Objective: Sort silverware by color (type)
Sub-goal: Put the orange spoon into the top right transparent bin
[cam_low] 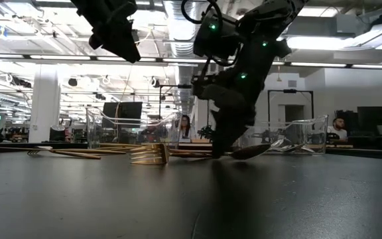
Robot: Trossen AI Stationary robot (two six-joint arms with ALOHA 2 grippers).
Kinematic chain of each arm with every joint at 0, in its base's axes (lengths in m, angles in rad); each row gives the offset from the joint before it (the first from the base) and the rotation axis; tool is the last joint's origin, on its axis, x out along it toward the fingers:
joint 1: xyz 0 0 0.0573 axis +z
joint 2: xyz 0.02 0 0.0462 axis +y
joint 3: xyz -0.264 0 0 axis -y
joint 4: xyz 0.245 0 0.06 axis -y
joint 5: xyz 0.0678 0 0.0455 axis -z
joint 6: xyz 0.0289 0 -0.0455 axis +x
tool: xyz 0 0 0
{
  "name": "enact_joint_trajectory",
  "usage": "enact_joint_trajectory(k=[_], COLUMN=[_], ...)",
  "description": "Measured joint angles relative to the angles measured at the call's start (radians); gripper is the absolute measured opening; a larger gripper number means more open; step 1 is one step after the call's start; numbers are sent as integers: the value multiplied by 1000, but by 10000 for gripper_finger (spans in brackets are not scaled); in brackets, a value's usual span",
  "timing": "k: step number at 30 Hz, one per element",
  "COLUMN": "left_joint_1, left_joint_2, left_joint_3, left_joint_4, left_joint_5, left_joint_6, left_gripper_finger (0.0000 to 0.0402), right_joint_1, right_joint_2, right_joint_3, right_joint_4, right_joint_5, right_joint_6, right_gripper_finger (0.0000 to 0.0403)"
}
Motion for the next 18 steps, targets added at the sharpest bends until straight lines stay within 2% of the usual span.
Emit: enact_joint_trajectory(k=[11, 18], left_joint_1=[30, 70], left_joint_2=[0, 0], left_joint_3=[0, 0], left_joint_4=[20, 57], left_joint_5=[-21, 1], left_joint_6=[42, 62], left_gripper_finger=[123, 123], right_joint_1=[8, 7], right_joint_2=[-159, -302], right_joint_3=[10, 11], right_joint_4=[-213, -320], right_joint_5=[12, 92], right_joint_6=[-34, -90], right_gripper_finger=[11, 11])
